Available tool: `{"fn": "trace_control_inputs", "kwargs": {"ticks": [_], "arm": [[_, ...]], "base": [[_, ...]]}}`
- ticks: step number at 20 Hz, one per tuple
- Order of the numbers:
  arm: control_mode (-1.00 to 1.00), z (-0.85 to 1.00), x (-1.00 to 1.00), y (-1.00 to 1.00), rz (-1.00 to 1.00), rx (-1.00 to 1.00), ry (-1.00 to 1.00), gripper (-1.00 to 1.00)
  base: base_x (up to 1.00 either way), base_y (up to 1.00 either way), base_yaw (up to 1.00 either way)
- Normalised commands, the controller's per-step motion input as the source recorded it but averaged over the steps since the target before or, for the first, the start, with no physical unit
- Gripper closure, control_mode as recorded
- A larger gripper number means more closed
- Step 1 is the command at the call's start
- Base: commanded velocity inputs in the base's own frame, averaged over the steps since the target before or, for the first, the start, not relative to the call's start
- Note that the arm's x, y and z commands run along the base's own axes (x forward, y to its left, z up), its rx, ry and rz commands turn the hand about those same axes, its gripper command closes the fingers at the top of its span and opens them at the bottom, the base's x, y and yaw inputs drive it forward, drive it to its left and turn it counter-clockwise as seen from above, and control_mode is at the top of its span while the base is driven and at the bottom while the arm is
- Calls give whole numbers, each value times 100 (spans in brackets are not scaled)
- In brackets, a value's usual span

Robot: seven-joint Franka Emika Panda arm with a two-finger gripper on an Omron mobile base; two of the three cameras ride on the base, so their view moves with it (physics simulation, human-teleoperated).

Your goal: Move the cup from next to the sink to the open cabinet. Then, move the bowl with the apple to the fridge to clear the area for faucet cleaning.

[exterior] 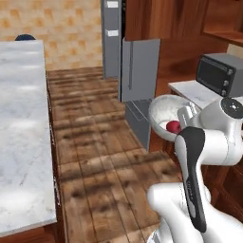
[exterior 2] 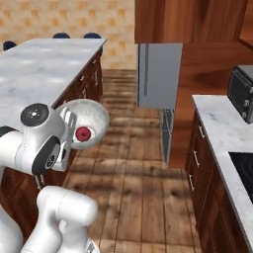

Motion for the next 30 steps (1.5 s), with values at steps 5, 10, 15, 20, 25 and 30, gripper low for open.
{"fn": "trace_control_inputs", "kwargs": {"ticks": [5, 10, 15, 20, 25, 30], "arm": [[100, 0, 0, 0, 0, 0, 0, 100], [100, 0, 0, 0, 0, 0, 0, 100], [100, 0, 0, 0, 0, 0, 0, 100], [100, 0, 0, 0, 0, 0, 0, 100], [100, 0, 0, 0, 0, 0, 0, 100], [100, 0, 0, 0, 0, 0, 0, 100]], "base": [[100, 17, 6], [100, 29, 3], [100, 47, 6], [100, 9, 0], [100, 18, 0], [100, 22, 0]]}}
